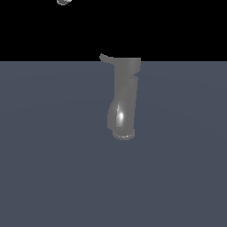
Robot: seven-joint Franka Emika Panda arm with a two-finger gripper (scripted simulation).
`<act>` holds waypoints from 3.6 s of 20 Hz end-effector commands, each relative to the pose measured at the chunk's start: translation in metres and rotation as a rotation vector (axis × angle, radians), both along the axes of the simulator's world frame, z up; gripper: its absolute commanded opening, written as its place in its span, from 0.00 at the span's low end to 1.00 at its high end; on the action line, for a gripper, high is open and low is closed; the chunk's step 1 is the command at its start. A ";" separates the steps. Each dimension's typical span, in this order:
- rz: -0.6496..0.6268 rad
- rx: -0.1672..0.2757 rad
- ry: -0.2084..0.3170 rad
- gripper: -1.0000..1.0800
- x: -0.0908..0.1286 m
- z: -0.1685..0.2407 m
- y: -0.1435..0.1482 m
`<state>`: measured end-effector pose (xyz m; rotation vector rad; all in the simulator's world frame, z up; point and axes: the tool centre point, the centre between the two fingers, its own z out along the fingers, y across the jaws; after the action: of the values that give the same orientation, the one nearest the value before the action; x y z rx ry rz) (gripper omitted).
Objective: Turn on the faucet by rotating a designated handle.
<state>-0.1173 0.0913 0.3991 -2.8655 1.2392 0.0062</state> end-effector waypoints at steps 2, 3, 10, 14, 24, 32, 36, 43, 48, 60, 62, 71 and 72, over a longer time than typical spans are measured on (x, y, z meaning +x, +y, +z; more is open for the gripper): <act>-0.085 0.000 0.001 0.00 0.017 -0.009 0.001; -0.108 0.000 0.001 0.00 0.022 -0.012 0.001; -0.275 -0.002 0.003 0.00 0.057 -0.030 -0.003; -0.372 -0.003 0.004 0.00 0.077 -0.041 -0.008; -0.626 -0.009 0.008 0.00 0.125 -0.069 -0.031; -0.818 -0.014 0.011 0.00 0.156 -0.089 -0.056; -0.886 -0.016 0.012 0.00 0.166 -0.096 -0.067; -0.948 -0.017 0.013 0.00 0.174 -0.102 -0.078; -0.951 -0.017 0.013 0.00 0.174 -0.102 -0.078; -0.950 -0.017 0.013 0.00 0.142 -0.102 -0.062; -0.951 -0.017 0.013 0.00 0.136 -0.102 -0.059; -0.953 -0.011 0.007 0.00 0.121 -0.102 -0.053; -0.953 -0.011 0.008 0.00 0.119 -0.102 -0.054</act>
<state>0.0055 0.0396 0.2971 -1.9873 2.4209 -0.0065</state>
